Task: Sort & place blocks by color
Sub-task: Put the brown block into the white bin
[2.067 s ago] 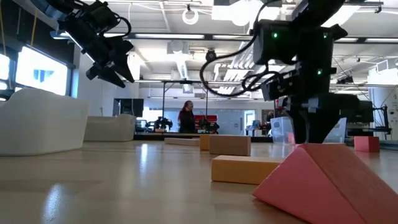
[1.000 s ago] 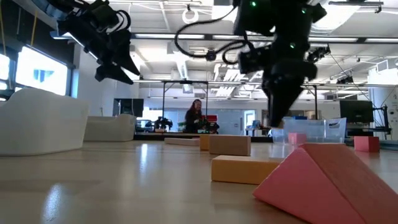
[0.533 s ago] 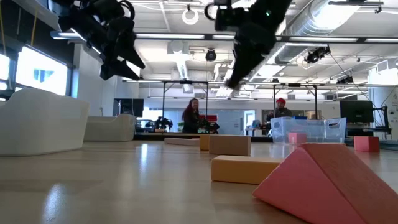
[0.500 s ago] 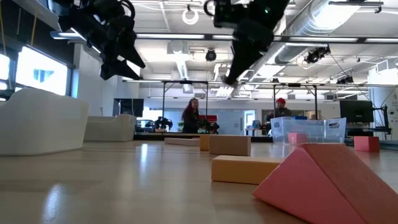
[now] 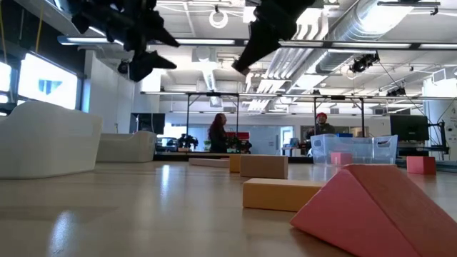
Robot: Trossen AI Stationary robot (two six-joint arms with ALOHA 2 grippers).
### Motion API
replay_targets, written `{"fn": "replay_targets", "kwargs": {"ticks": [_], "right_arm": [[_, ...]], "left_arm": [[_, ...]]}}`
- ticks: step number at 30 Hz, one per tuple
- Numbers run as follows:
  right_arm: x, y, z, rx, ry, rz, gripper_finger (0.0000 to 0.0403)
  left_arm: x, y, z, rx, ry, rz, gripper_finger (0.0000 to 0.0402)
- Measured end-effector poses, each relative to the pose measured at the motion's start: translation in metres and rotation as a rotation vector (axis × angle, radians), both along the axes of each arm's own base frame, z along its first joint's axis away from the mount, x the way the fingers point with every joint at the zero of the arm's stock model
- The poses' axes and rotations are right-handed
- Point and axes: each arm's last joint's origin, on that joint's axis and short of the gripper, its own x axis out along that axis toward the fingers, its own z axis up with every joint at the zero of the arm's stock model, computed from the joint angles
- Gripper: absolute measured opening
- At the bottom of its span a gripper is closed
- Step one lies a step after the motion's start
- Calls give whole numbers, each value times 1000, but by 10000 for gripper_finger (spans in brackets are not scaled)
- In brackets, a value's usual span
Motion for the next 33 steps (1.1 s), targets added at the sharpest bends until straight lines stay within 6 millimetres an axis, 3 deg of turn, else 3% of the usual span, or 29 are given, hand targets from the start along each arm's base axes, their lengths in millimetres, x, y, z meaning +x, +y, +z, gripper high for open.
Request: {"fn": "replay_targets", "kwargs": {"ticks": [10,33], "right_arm": [[20,14,30,-235,-278,136,93],[25,20,54,-429,-438,164,93]], "left_arm": [[13,-10,21,-56,-228,-111,223],[25,-29,35,-7,-358,-217,223]]}}
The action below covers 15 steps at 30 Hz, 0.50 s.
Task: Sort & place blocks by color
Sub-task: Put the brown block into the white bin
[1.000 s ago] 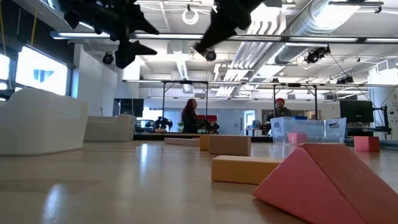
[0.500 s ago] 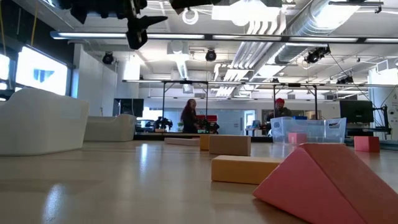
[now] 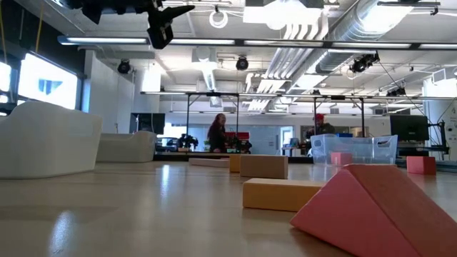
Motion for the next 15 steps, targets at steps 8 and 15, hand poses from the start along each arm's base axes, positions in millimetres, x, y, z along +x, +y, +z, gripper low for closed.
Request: {"fn": "replay_targets", "kwargs": {"ticks": [8,15], "right_arm": [[3,-8,3,12,-27,81,93],[5,-14,5,20,-50,107,93]], "left_arm": [[2,-4,1,6,-14,-20,223],[3,-6,7,31,-72,-37,223]]}}
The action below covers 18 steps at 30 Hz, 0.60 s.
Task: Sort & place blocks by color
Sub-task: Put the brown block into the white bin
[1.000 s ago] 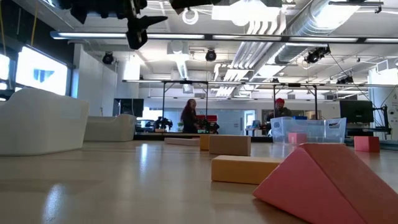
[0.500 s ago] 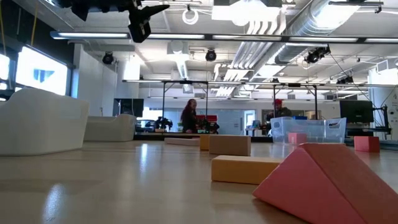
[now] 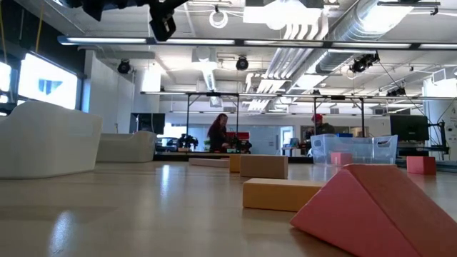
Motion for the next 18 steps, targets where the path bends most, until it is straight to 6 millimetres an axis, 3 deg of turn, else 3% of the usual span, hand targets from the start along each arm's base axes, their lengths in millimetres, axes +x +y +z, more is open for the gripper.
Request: {"fn": "replay_targets", "kwargs": {"ticks": [18], "right_arm": [[3,-10,5,-4,-50,65,93]], "left_arm": [[-2,1,3,46,-37,-82,214]]}}
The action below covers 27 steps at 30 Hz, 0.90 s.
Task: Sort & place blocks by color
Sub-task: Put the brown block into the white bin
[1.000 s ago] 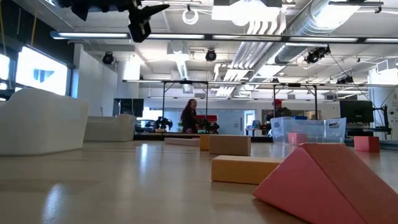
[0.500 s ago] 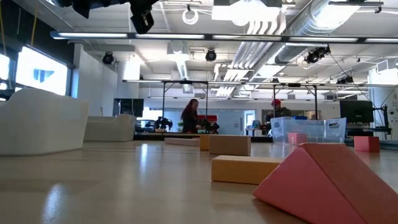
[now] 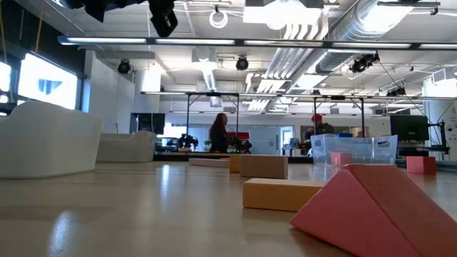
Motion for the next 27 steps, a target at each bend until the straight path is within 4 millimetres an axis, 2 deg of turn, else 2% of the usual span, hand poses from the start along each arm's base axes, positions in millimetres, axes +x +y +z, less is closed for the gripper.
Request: {"fn": "replay_targets", "kwargs": {"ticks": [13,17,19,24,27], "right_arm": [[0,1,0,-11,8,31,92],[-1,2,-1,-18,27,33,93],[-1,2,-2,-16,30,32,110],[0,2,-5,6,50,20,184],[-1,3,-9,-5,76,-42,214]], "left_arm": [[0,0,-1,24,-1,-5,115],[0,0,-1,32,0,-4,103],[0,0,-1,38,0,-3,103],[0,-1,-2,88,-3,-6,104],[0,-1,-5,98,17,-7,104]]}}
